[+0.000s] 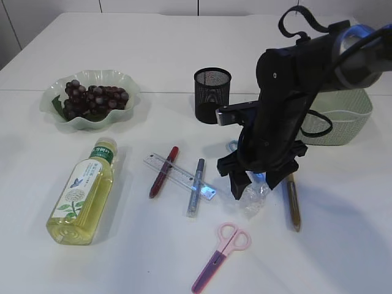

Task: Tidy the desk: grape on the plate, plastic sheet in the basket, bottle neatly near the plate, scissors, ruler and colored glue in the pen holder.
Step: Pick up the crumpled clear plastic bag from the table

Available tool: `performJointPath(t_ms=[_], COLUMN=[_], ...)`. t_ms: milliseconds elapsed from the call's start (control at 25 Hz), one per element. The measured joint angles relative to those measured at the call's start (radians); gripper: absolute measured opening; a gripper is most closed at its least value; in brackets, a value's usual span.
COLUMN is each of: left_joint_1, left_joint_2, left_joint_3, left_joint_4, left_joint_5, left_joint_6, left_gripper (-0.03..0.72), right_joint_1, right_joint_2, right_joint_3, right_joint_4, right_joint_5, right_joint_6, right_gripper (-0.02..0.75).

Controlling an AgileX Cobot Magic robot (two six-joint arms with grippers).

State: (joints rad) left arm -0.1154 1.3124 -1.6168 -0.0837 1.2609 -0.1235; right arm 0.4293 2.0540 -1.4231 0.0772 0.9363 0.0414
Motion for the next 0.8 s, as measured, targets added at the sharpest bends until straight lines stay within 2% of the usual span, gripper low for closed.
performJointPath(t_ms=[800], left_joint_1=[0.000], left_joint_2=[0.000], left_joint_3=[0.000], left_joint_4=[-0.001], left_joint_5=[0.000], left_joint_6=[0.000], left_gripper=[0.435], right_joint_1=[0.000], right_joint_2=[0.041], right_joint_3=[0.000], right_joint_4=[-0.002], right_joint_5=[0.006], right_joint_6=[0.000], right_gripper=[0.587])
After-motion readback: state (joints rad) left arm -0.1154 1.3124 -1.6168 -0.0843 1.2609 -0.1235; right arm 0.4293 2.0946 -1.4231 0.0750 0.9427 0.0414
